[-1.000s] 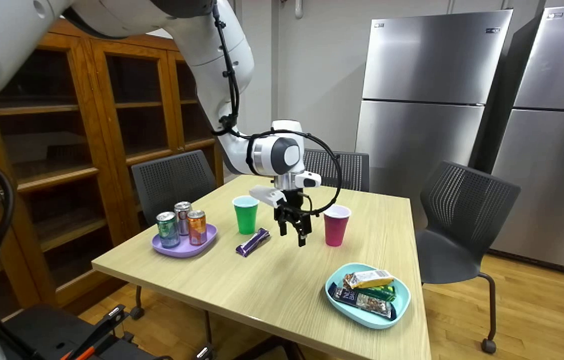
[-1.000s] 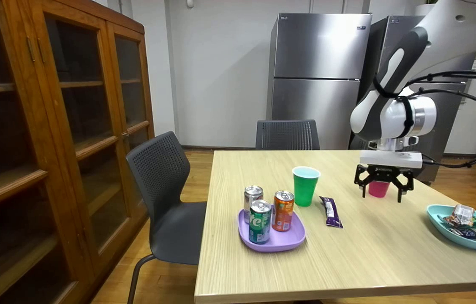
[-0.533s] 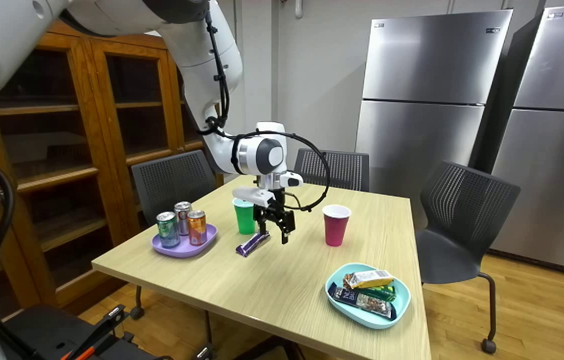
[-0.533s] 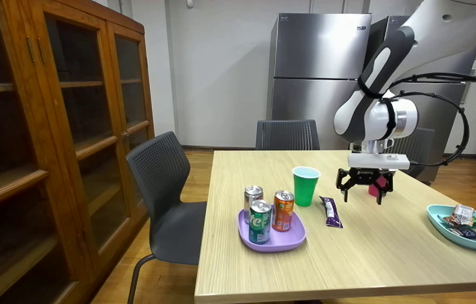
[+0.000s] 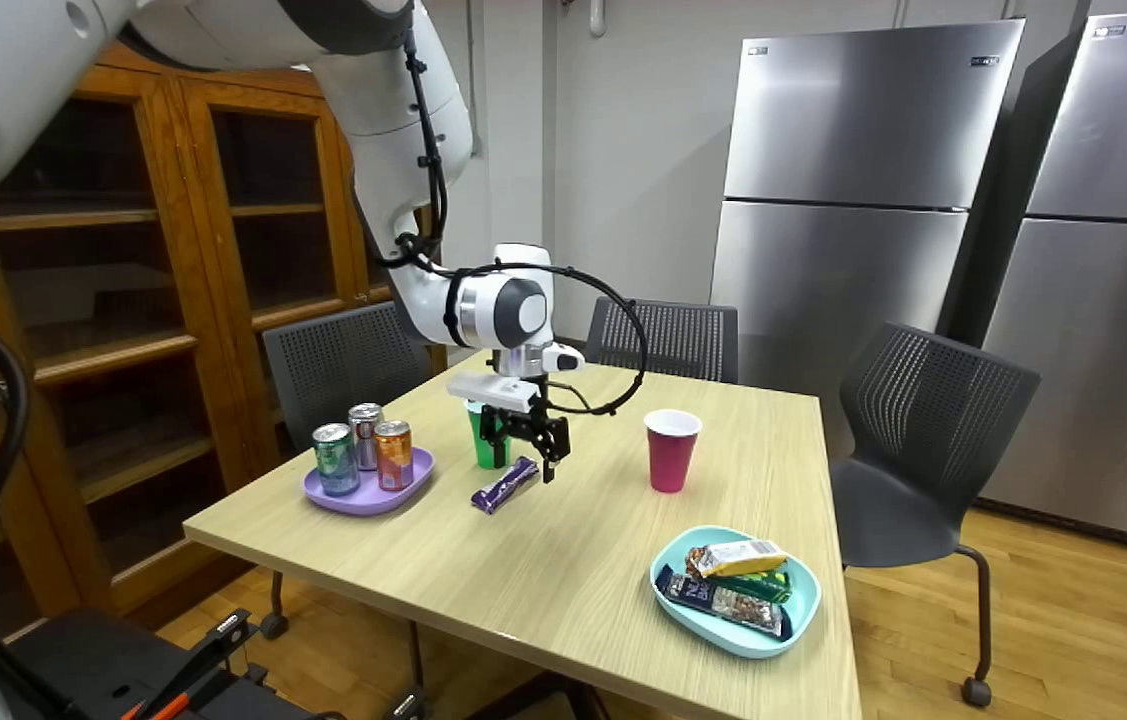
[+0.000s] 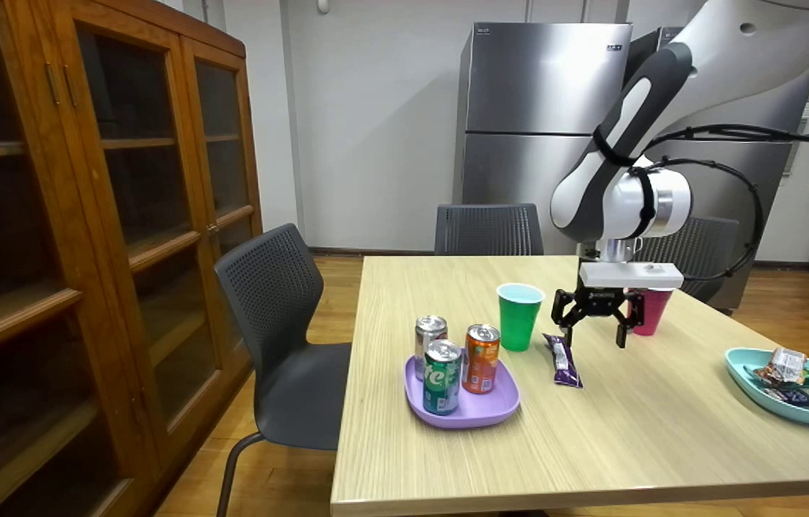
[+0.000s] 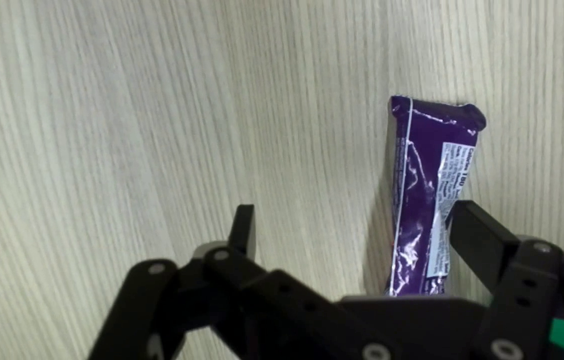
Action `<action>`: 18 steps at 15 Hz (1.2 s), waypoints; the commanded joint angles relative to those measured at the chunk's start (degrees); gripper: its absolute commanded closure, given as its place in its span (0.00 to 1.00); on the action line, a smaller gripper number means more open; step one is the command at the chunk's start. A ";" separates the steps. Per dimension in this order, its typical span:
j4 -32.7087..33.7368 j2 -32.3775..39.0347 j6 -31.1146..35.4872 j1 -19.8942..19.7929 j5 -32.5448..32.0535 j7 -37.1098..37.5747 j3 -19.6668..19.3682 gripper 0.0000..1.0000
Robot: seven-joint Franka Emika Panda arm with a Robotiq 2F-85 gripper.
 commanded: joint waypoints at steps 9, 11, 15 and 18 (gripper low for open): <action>6.36 4.86 -1.09 -2.48 0.43 -5.32 3.74 0.00; 7.90 6.03 -1.29 -2.67 0.50 -5.58 3.95 0.00; 10.72 8.16 -1.64 -2.67 0.40 -5.67 4.03 0.00; 12.51 9.49 -1.97 -2.76 0.46 -5.89 4.23 0.00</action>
